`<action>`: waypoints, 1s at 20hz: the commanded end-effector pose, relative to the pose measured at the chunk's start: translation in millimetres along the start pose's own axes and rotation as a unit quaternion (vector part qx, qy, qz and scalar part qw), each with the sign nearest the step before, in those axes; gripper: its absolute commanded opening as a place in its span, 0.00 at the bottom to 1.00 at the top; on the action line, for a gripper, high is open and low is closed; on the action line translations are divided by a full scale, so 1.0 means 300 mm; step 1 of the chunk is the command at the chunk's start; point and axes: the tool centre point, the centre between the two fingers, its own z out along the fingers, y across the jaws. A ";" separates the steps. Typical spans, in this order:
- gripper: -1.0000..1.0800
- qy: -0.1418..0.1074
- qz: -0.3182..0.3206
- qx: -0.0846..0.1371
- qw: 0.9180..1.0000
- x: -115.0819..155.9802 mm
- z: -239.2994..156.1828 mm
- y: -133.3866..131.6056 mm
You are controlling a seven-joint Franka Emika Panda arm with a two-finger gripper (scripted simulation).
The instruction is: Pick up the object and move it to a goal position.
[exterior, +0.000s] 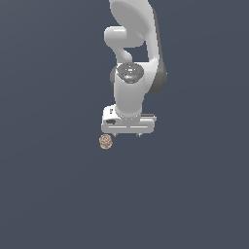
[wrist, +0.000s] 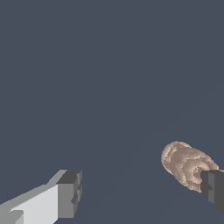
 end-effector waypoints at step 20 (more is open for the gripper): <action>0.96 -0.003 0.044 0.013 0.999 -0.032 0.023 0.025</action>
